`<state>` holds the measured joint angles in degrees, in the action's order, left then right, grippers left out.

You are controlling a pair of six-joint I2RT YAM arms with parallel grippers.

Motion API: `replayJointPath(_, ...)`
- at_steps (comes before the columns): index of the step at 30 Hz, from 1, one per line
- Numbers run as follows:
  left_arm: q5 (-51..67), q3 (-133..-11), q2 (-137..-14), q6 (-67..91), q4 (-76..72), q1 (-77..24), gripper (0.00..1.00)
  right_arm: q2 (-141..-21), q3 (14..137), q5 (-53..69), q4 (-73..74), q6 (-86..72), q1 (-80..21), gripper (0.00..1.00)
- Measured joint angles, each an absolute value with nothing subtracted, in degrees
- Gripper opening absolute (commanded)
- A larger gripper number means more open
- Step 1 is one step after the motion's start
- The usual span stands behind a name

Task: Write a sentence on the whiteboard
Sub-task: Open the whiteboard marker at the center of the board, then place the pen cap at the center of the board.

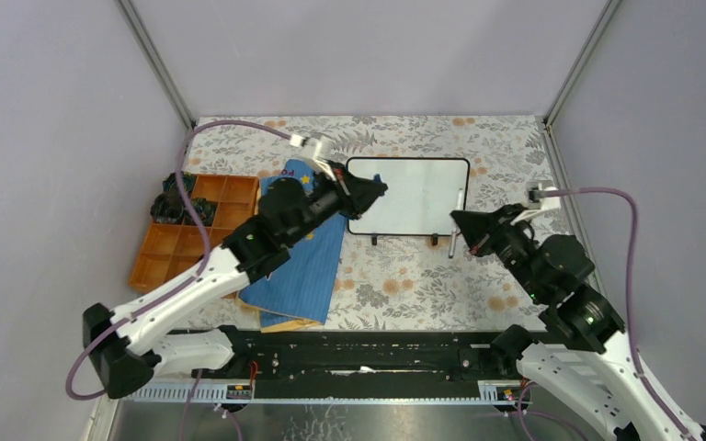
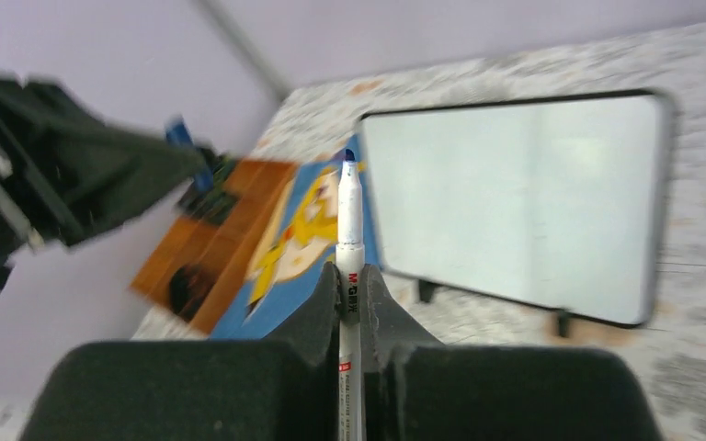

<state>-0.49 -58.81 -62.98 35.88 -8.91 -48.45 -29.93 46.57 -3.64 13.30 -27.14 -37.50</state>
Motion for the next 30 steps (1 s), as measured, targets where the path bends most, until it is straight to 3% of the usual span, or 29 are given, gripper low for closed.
replayJointPath(4,-2.72,-62.33,-71.07,32.49,-1.10,-51.94,0.00,-29.26,49.95,-16.99,18.61,-23.99,-37.50,0.00)
replayJointPath(11,-5.08,-73.01,-89.03,27.81,8.62,-61.30,0.00,-26.83,50.11,-29.41,23.75,-20.32,-37.50,0.00)
replayJointPath(20,-5.17,-87.35,-109.51,25.82,11.38,-64.07,0.00,-20.73,50.52,-33.58,23.86,-16.38,-37.50,0.00)
replayJointPath(30,-5.39,-92.77,-121.64,25.12,14.72,-66.89,0.00,-16.71,49.84,-34.89,24.58,-15.18,-37.50,0.00)
